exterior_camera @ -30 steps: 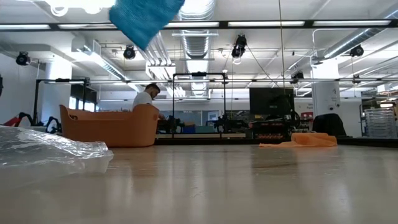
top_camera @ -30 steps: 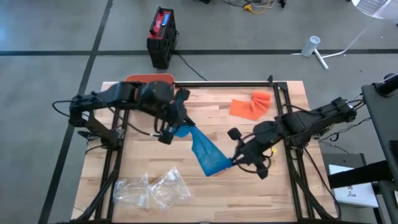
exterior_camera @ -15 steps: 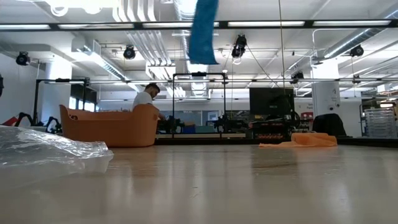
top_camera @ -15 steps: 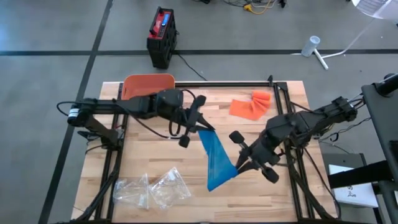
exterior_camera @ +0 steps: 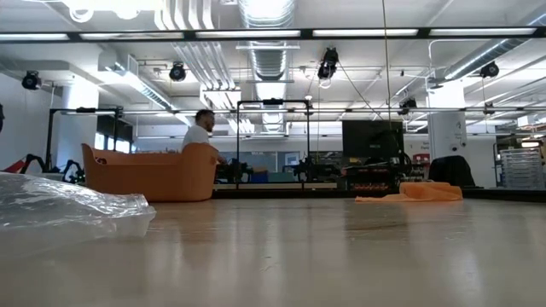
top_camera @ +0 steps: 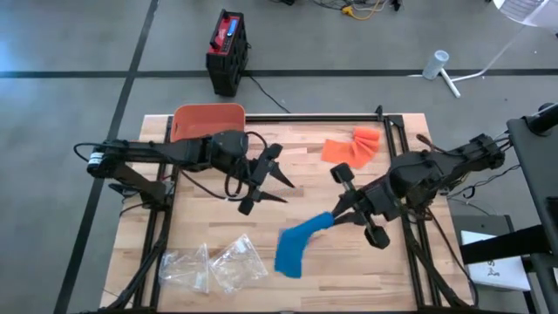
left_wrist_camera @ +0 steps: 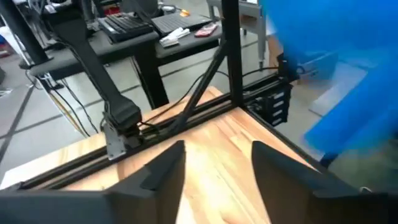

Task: Roll bandage
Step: Roll the blue bandage

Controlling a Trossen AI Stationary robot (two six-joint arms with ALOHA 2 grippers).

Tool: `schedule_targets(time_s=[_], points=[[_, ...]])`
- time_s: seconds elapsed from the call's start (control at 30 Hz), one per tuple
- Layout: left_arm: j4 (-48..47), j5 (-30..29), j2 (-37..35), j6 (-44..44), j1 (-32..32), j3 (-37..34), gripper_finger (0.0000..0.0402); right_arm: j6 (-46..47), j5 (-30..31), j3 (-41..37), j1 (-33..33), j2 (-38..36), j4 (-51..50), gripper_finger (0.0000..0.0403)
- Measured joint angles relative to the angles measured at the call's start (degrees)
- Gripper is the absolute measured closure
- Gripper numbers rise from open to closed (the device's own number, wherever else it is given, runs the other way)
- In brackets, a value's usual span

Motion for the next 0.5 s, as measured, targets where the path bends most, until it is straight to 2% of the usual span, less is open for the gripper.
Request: schedule_targets(time_s=[0.13,0.2,0.4,0.5], points=[[-4.6,-5.52,-3.89,-0.38,-0.48,-0.17,0.0185,1.45,1.88,0.0,0.01,-0.73,-0.19,0.04],[-3.94,-5.98,-6.13,-1.48,-0.52,-1.31,0.018,2.07,3.47,0.0,0.0,-0.89,-0.39,0.04],[10.2,-5.88,-11.53,-3.82,-3.05,-12.31,0.0188,2.85,9.93,0.0,-0.48,-1.5,-0.53,0.04],[24.27,-5.88,-13.76,-5.35,-4.0,-20.2,0.0189,3.13,10.98,-0.41,-1.18,-1.68,-0.56,0.04]])
